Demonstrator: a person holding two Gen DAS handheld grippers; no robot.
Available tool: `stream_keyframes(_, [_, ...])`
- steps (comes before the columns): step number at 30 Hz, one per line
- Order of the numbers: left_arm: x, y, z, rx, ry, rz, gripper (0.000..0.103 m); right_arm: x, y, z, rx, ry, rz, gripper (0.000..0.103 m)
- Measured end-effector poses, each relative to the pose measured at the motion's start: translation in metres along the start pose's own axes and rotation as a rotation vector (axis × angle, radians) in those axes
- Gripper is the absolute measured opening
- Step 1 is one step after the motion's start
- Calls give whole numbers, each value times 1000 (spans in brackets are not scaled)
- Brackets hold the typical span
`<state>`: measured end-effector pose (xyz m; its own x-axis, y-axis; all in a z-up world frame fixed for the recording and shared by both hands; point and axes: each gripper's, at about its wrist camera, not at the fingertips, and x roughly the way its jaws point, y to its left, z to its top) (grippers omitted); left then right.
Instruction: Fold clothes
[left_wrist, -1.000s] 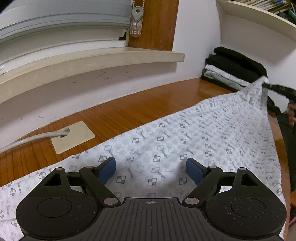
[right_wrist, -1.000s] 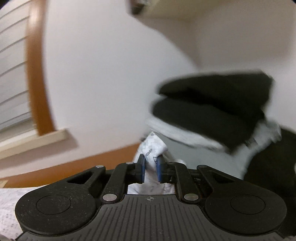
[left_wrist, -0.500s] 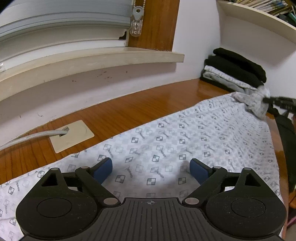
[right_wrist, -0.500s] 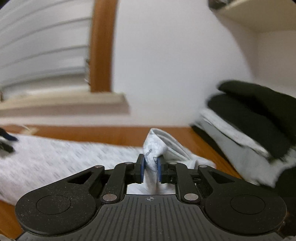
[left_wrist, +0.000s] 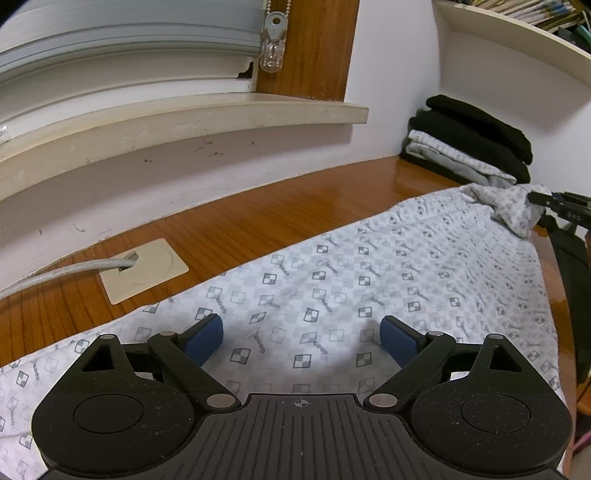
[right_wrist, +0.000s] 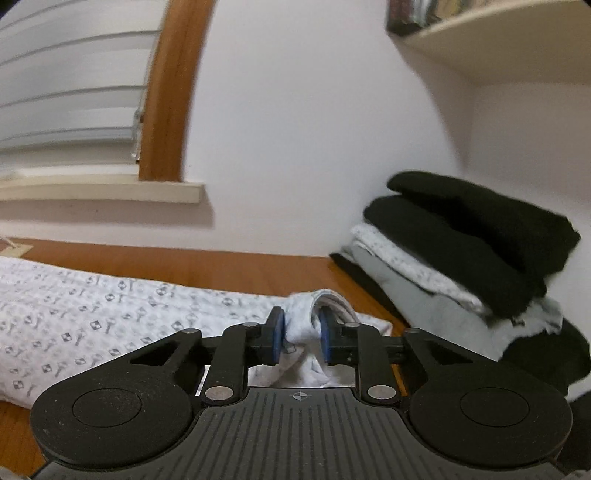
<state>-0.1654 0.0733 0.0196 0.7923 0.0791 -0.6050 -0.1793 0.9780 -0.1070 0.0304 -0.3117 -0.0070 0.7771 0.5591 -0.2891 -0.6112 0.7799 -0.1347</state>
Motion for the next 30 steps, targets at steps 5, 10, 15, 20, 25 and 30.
stream_keyframes(5, [1, 0, 0, 5, 4, -5, 96, -6, 19, 25, -20, -132, 29, 9])
stream_keyframes(10, [-2, 2, 0, -4, -7, 0, 96, -30, 62, 58, -47, -238, 334, 9])
stream_keyframes(15, [-12, -6, 7, -13, -52, -31, 97, -22, 113, 23, -112, -47, 543, 9])
stream_keyframes(20, [-25, -17, 16, -21, -105, -71, 99, -17, 124, -13, -149, 52, 584, 20])
stream_keyframes(25, [-21, -55, 29, 39, -113, -142, 99, -32, 106, -16, -131, 37, 609, 42])
stream_keyframes(30, [-4, -98, 40, 120, -83, -196, 99, -37, 85, -16, -97, 22, 541, 42])
